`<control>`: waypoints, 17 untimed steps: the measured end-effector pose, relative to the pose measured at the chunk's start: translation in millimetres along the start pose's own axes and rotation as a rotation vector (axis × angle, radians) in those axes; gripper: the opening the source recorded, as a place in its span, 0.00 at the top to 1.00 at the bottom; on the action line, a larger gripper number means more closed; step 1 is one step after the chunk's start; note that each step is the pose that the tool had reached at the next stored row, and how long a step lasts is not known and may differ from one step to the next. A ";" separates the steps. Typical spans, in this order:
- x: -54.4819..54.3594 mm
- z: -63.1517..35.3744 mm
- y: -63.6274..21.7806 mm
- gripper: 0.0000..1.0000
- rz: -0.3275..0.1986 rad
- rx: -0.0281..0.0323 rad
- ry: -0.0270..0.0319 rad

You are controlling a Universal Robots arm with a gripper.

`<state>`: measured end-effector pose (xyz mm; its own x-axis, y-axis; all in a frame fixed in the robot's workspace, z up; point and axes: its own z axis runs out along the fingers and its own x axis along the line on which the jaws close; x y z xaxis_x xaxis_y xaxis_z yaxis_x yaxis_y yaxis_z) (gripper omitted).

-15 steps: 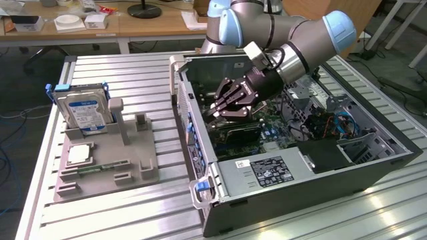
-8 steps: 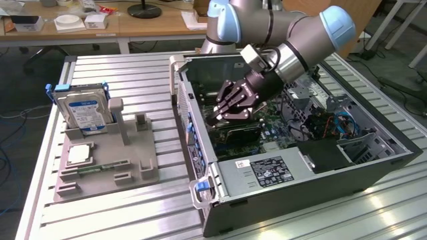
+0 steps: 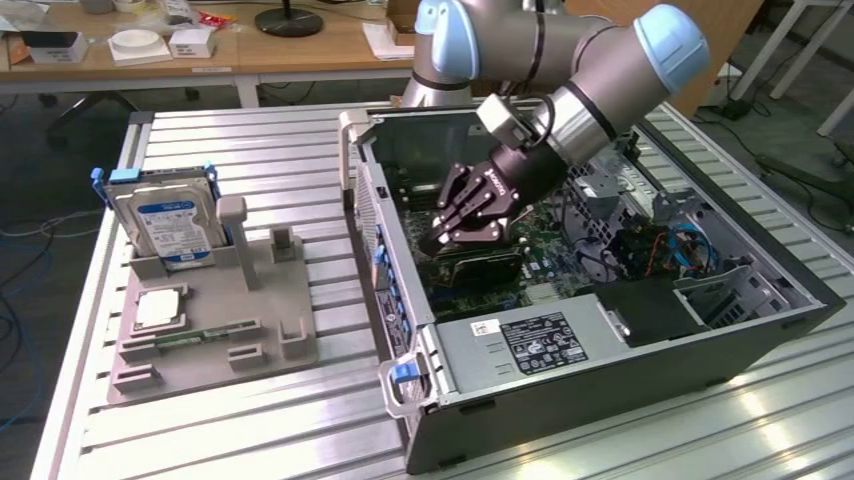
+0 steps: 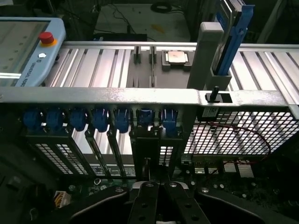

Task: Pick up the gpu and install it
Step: 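Press down on the gpu until it lock into place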

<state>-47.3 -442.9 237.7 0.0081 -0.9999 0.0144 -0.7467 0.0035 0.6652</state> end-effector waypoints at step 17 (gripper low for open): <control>-0.1 -8.0 8.0 0.90 0.012 0.1274 0.0102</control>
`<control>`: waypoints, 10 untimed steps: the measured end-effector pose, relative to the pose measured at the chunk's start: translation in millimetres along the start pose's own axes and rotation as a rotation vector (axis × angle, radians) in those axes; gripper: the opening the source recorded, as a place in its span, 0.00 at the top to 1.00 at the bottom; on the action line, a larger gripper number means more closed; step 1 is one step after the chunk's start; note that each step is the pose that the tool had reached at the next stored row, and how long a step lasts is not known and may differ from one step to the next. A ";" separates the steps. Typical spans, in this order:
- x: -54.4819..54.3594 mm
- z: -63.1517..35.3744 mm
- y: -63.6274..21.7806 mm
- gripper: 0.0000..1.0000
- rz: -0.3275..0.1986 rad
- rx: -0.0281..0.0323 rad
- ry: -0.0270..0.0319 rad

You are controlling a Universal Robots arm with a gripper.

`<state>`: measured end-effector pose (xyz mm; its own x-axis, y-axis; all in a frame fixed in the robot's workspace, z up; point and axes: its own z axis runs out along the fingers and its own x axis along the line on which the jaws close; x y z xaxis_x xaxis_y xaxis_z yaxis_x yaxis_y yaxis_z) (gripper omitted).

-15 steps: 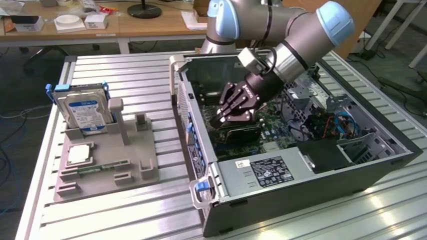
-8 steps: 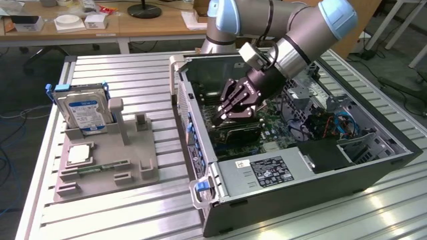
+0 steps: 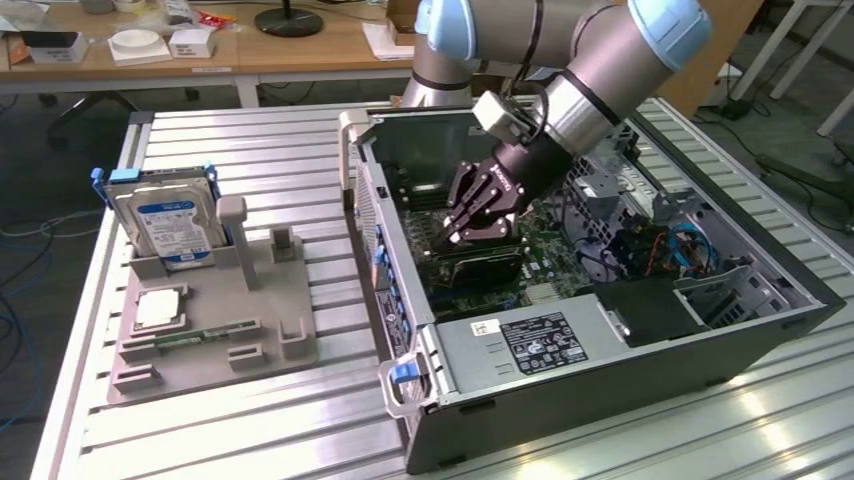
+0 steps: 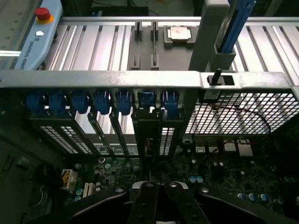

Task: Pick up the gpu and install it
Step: 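Press down on the gpu until it lock into place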

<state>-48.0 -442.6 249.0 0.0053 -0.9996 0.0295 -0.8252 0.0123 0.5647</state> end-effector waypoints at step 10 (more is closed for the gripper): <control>-2.8 -1.0 4.2 0.90 0.023 0.1017 0.0300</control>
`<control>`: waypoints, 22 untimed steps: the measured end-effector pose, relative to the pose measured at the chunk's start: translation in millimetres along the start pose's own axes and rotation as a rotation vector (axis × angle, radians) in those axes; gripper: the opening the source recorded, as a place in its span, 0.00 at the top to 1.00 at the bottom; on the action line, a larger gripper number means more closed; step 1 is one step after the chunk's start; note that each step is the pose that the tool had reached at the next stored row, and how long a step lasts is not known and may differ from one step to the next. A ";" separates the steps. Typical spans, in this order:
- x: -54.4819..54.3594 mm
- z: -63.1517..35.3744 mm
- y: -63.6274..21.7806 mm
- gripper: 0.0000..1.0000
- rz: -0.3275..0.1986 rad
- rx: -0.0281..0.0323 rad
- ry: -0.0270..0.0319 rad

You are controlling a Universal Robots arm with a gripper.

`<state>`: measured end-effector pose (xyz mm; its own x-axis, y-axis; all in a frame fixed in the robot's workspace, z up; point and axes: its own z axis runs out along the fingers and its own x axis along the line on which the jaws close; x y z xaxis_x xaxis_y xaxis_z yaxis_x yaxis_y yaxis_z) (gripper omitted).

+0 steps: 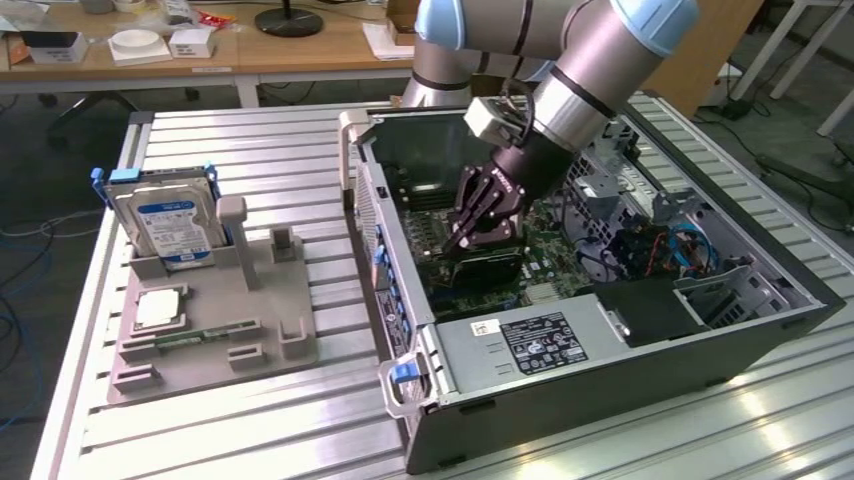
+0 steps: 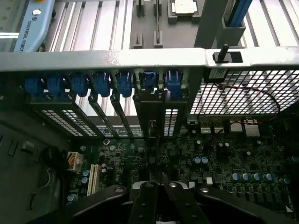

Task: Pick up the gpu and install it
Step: 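Press down on the gpu until it lock into place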

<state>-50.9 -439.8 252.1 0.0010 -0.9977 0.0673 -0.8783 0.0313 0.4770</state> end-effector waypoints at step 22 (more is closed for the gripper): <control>-4.3 -9.3 6.5 0.90 0.030 0.1085 0.0344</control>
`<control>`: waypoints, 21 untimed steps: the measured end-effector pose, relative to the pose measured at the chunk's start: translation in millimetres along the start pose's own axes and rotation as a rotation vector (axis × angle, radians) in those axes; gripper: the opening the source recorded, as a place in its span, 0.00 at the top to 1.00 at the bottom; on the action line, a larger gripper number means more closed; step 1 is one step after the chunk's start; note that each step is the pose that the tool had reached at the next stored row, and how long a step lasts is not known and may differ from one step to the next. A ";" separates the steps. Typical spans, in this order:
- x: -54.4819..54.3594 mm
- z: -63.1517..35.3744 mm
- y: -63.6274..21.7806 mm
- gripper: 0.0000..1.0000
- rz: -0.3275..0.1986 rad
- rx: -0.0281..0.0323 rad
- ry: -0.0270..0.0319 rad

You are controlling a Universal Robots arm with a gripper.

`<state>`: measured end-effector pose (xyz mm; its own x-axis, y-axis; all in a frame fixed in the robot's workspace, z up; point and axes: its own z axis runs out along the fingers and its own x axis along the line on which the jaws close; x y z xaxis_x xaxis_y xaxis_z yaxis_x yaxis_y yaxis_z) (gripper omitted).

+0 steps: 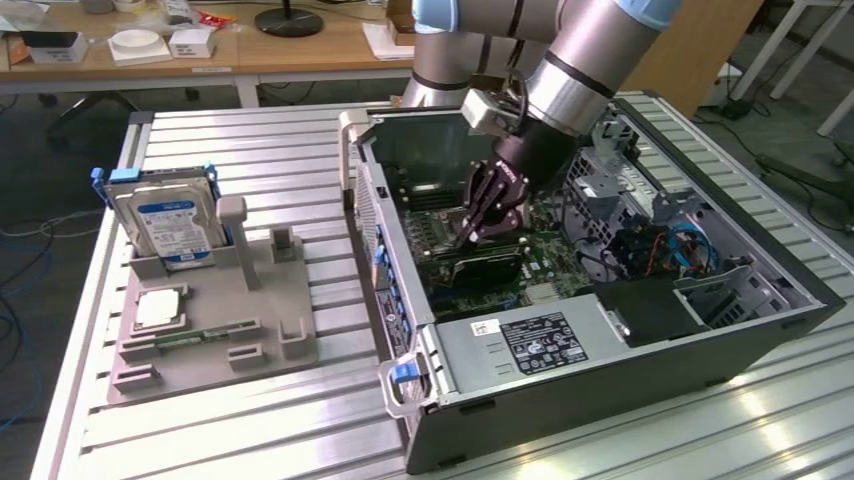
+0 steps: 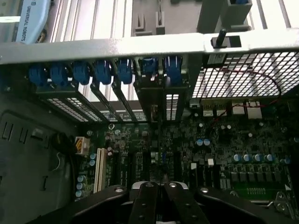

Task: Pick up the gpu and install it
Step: 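Press down on the gpu until it lock into place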

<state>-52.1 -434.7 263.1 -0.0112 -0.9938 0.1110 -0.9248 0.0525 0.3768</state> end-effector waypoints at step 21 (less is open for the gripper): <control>-20.1 -4.2 -4.4 0.90 0.075 0.2035 0.1057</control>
<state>-46.3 -414.6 263.1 -0.0530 -0.9714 0.2314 -0.9806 0.0944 0.1719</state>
